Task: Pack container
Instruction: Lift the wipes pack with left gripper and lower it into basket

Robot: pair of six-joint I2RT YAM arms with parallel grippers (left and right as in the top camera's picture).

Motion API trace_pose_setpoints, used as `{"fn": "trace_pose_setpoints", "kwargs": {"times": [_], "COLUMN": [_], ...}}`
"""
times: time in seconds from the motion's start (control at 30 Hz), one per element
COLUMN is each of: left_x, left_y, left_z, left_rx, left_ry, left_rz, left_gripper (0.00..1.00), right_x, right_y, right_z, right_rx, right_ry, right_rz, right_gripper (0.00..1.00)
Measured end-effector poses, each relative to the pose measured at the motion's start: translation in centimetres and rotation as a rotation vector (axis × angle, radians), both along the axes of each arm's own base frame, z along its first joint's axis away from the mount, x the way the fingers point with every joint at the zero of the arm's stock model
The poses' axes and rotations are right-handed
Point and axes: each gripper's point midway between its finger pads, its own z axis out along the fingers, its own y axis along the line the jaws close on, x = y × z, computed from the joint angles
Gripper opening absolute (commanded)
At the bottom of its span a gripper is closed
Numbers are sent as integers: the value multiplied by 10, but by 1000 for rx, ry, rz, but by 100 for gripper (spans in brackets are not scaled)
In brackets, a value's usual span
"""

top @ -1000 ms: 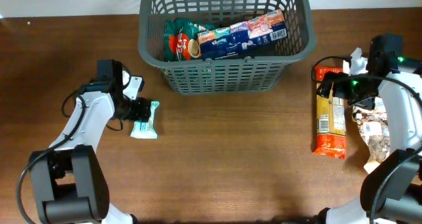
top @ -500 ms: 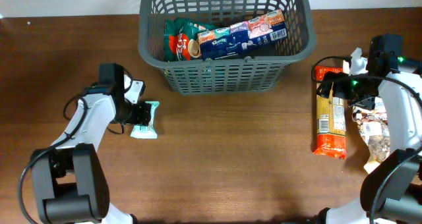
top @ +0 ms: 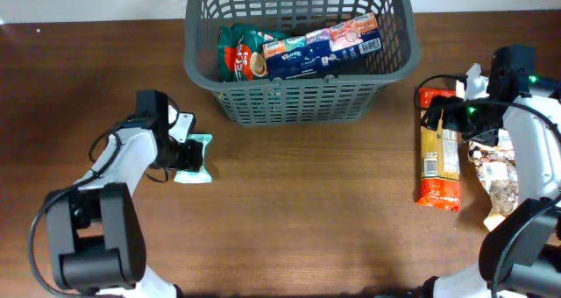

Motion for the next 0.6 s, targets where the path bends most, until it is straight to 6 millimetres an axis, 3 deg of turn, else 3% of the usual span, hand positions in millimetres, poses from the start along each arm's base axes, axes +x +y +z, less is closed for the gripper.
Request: {"fn": "trace_pose_setpoints", "kwargs": {"times": [0.13, 0.17, 0.3, 0.33, 0.6], "left_x": [0, 0, 1, 2, 1], "left_y": [1, 1, 5, 6, 3], "left_z": [-12, -12, -13, -13, -8], "left_rx": [8, 8, 21, 20, 0], "left_ry": [28, 29, 27, 25, 52], "left_rz": [3, 3, 16, 19, 47], "left_gripper": [68, 63, 7, 2, 2], "right_x": [0, 0, 0, 0, 0], "right_y": [0, 0, 0, 0, 0], "right_z": [0, 0, 0, 0, 0], "right_rx": [-1, 0, 0, 0, 0], "right_ry": [-1, 0, 0, 0, 0], "right_rz": [-1, 0, 0, 0, 0], "right_gripper": [99, 99, 99, 99, 99]}}
